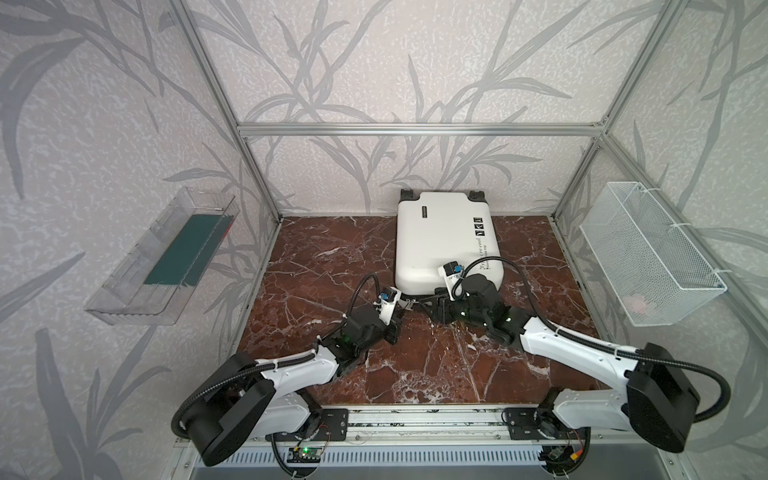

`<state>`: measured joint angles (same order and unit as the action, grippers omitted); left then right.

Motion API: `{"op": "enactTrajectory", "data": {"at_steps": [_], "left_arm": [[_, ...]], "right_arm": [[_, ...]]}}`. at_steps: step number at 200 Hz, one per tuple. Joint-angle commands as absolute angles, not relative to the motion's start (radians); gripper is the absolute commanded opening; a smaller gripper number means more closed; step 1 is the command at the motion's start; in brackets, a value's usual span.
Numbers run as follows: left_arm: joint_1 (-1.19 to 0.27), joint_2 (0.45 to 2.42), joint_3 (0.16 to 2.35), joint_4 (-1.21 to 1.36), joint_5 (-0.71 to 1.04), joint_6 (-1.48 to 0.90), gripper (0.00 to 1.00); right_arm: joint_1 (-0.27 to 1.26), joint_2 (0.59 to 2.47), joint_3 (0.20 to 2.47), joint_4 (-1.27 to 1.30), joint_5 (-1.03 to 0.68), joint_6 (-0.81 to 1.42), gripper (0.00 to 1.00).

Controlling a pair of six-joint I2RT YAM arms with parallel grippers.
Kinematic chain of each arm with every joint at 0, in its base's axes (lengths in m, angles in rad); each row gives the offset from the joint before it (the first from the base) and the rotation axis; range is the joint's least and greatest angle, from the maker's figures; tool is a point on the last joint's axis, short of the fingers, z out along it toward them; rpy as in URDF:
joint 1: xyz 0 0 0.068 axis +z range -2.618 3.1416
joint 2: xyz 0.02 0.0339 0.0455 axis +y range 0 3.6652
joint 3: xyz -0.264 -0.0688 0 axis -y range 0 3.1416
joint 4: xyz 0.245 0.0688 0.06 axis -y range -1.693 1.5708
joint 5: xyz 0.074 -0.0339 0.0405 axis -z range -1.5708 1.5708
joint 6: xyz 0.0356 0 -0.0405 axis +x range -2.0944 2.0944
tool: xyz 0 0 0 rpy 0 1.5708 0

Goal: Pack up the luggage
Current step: 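Release both zipper pulls and draw both grippers back from the suitcase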

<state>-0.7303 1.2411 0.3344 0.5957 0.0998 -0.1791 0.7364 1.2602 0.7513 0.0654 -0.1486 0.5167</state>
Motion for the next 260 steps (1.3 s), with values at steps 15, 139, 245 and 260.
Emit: {"op": "enactTrajectory", "data": {"at_steps": [15, 139, 245, 260], "left_arm": [[-0.75, 1.232, 0.369, 0.596, 0.2, -0.167, 0.05], [-0.747, 0.796, 0.333, 0.37, -0.225, -0.115, 0.99], [-0.576, 0.572, 0.399, 0.208, -0.571, 0.025, 0.99], [-0.471, 0.582, 0.41, 0.17, -0.525, -0.03, 0.99]], "right_arm": [[0.6, 1.135, 0.798, -0.058, -0.078, 0.507, 0.68], [0.371, 0.881, 0.743, -0.288, -0.055, 0.507, 0.99], [0.355, 0.83, 0.62, -0.374, 0.473, 0.506, 0.99], [0.341, 0.847, 0.595, -0.351, 0.532, 0.497, 0.99]]}}
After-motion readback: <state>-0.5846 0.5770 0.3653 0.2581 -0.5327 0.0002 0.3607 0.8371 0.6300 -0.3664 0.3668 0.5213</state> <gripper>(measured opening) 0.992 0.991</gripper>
